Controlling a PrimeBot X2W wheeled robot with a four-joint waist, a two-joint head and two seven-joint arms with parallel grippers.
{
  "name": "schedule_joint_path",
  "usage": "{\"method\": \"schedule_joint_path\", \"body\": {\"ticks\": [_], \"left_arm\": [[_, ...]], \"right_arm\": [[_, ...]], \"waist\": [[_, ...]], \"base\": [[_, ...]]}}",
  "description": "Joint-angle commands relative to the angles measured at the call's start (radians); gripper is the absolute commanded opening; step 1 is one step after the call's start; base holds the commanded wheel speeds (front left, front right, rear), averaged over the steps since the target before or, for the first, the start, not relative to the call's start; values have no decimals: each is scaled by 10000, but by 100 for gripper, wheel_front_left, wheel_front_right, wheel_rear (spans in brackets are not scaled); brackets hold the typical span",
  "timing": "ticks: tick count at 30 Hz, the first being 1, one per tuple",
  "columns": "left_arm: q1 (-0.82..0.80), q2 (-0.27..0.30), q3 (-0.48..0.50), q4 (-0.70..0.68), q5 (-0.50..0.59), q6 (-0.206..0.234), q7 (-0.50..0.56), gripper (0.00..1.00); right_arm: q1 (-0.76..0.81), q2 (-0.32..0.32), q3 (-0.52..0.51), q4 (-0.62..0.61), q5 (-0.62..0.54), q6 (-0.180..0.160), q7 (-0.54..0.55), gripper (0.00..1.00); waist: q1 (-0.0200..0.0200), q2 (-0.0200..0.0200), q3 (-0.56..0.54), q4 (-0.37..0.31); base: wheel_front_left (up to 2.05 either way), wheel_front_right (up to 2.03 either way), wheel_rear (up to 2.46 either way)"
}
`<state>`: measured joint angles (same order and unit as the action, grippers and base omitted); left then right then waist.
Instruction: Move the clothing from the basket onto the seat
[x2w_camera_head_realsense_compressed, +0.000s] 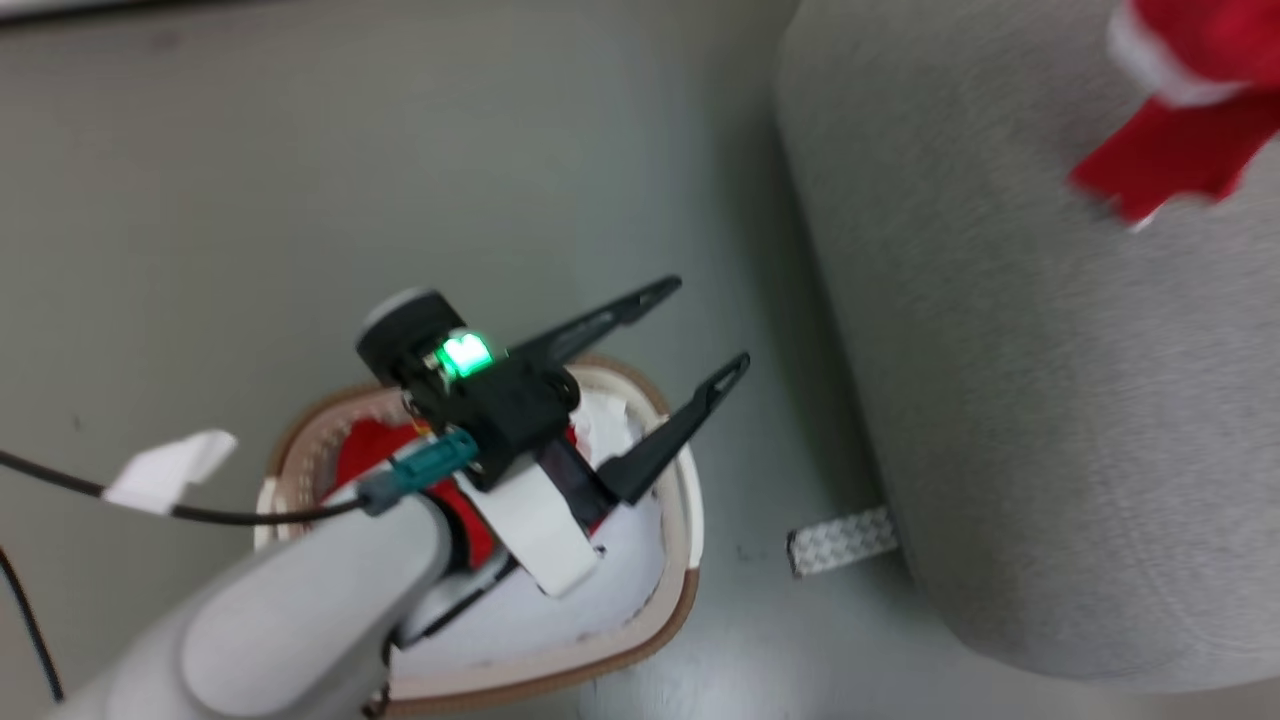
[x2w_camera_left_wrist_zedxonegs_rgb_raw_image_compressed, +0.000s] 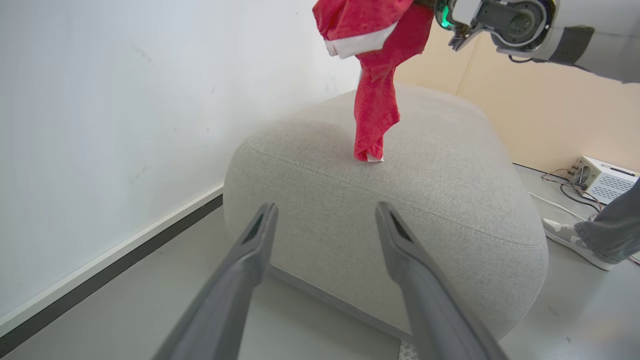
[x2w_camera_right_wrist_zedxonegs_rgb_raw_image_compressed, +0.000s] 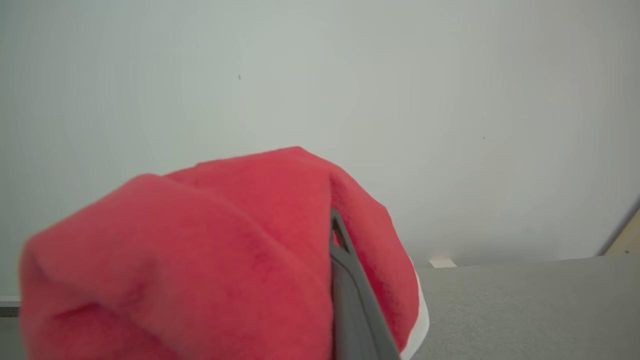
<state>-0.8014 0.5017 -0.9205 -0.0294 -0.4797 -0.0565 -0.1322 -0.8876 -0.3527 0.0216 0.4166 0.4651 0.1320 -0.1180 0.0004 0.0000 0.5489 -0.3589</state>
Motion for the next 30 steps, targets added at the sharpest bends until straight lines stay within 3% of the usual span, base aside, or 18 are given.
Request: {"method": "schedule_joint_path", "body": {"ticks": [1,9,14,15,16,18,23,30], "left_arm": [[-158,111,35,-67,163,-48,20,100],[-746,788,607,-694,-14,-67,-3,100],[-449,946,637,-654,-112,22,-125,100],[-364,970,644,-613,-145,31,-164,100],[-290,992,645,-583,-132,82,-216,100],[-105,991,718,-541,-250,208,-323,100],[471,1203,810,-358,-512,412,-550,100],[1486,1229,989,27,-978,779,-976,100]], "right_arm": [[-212,-70,-109,9,-78,-23,27,0],[-1830,-576,-3581,609,-2347,-23,930,0],[-1401,138,-5420,1120,-3779,-25,613,0],[-1292,381,-5810,1261,-4054,-25,391,10],[-1171,663,-6076,1415,-4238,-23,194,36],[-961,1117,-6533,1731,-4666,-25,-288,100],[-359,1972,-6800,2452,-5058,-25,-1180,100],[1368,2513,-5931,2138,-4949,-25,-1468,100]], "waist": [[-4,0,1520,579],[-4,0,2815,1054],[-4,0,2954,1187],[-4,0,2927,1167],[-4,0,2879,1144],[-4,0,2730,1094],[-4,0,2045,892],[-4,0,516,765]], "base": [[0,0,0],[0,0,0],[0,0,0],[0,0,0],[0,0,0],[0,0,0],[0,0,0],[0,0,0]]}}
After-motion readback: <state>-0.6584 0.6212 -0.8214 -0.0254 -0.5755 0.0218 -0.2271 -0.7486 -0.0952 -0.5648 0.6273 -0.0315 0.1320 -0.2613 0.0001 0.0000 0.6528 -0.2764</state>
